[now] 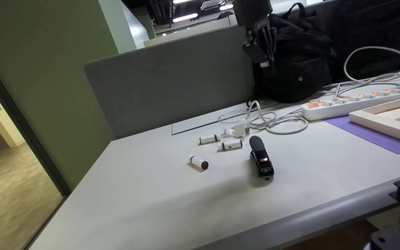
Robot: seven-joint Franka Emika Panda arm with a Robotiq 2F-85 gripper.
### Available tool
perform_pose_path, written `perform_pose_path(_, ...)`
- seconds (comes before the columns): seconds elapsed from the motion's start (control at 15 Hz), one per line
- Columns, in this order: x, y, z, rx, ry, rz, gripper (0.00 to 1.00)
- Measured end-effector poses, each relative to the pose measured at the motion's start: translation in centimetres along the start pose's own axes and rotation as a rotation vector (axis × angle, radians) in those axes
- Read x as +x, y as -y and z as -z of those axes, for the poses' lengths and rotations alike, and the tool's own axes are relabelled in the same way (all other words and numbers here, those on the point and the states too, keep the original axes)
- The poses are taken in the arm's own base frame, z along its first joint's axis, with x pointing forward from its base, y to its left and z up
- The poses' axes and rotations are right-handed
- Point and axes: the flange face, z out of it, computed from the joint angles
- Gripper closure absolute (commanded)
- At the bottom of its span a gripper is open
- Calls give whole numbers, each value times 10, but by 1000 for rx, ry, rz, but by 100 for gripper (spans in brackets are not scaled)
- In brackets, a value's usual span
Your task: Press the top of the stapler
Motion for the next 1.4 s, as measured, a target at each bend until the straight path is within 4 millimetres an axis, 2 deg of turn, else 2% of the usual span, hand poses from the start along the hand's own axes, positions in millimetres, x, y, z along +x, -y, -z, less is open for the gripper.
perform_pose_path(0.2, 1, 4, -1, 4, -7, 27, 100)
perform_pose_path(0.4, 10, 30, -8, 23, -48, 164, 100)
perform_pose_path(0.6, 18, 60, -32, 57, -71, 293, 100)
perform_pose_path(0.73, 22, 70, -56, 77, -57, 342, 100)
perform_pose_path(1.0, 35, 67, -96, 91, -42, 420, 100)
perform_pose_path(1.4, 52, 59, -111, 117, -68, 472, 100)
